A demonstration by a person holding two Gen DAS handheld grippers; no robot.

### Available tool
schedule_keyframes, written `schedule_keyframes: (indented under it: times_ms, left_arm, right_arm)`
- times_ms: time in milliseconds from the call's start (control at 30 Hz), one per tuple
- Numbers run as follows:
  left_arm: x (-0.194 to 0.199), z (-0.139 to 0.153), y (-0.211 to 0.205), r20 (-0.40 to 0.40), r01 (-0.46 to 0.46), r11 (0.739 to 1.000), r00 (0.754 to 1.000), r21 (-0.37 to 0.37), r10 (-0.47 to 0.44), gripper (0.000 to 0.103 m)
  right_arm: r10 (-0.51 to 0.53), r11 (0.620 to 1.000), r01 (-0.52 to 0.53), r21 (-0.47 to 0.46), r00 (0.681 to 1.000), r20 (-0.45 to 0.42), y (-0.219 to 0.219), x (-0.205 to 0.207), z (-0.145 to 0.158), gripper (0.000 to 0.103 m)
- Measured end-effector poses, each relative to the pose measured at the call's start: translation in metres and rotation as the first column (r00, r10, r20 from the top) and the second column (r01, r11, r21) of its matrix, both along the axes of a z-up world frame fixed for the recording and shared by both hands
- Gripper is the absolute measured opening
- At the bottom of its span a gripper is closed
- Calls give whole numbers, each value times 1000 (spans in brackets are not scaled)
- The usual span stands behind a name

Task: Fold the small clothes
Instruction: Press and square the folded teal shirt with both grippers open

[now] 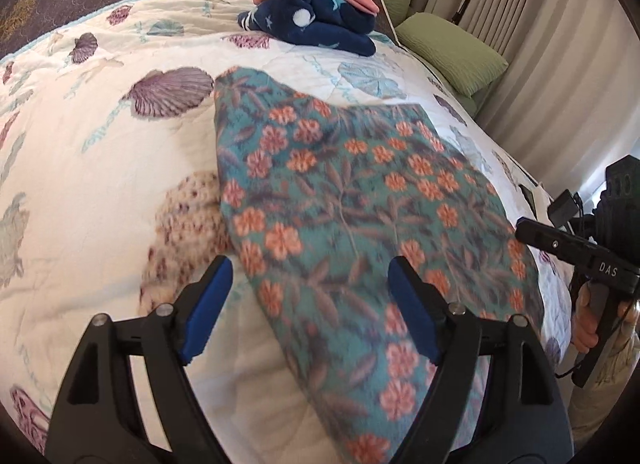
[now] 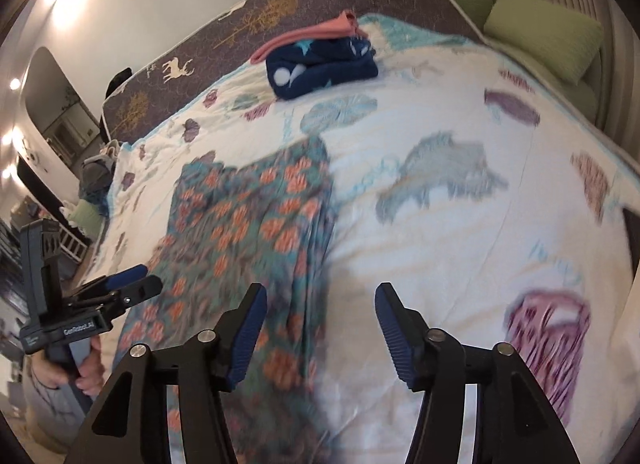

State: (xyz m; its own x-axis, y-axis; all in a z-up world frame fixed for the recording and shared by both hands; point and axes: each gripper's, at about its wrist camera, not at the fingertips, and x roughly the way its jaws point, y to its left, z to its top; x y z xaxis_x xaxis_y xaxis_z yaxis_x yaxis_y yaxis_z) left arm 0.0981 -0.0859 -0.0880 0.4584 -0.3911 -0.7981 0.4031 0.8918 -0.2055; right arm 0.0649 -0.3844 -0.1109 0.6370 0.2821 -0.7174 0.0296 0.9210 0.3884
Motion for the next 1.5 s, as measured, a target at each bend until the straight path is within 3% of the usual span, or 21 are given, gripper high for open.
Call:
schedule_keyframes:
  times_ms: [333,500,667,867,967,1067,1167,1233,1433,1500]
  left_arm:
    - [-10,-13,9,-81,-14,998,997,-69,8,82]
    - [-15,-15,6,-65,10,999,998,-49,-14,85]
    - [-34,-20,6,10,82,997,997,-4,-82,86]
    - [-59,-6,31,-67,99,986,992,-135,-109,86]
    - [-88,6,42,-17,112,982,993,-150,-115,86]
    - [-116,12,42,46,182,975,983,-129,-177,86]
    - [-127,3,26,78,160,987,984,21,-162,86]
    - [-123,-4,19,79,123,990,988,74,-129,86]
    - [-115,0,18,124,-40,996,992,79,30,86]
    - [-118,5,9,141,-37,997,990,72,26,86]
  right_arm:
    - [35,999,-34,37,999,-38,17,-10,-12,61]
    - [37,998,-35,57,999,-38,15,-12,-16,64]
    - [48,999,-48,26,999,-11,18,-22,-21,65]
    - [11,999,-10,50,1000,-28,13,-44,-12,65]
    - [-3,999,3,41,1000,-8,11,-66,-2,65]
    - [-11,999,11,40,1000,12,10,-82,5,66]
    - [-20,999,19,37,1000,13,11,-90,5,66]
    - [-18,999,18,32,1000,5,16,-90,3,66]
    - [3,1000,-3,29,1000,-2,30,-93,-5,66]
    - [9,999,-9,37,1000,-10,33,-92,-9,66]
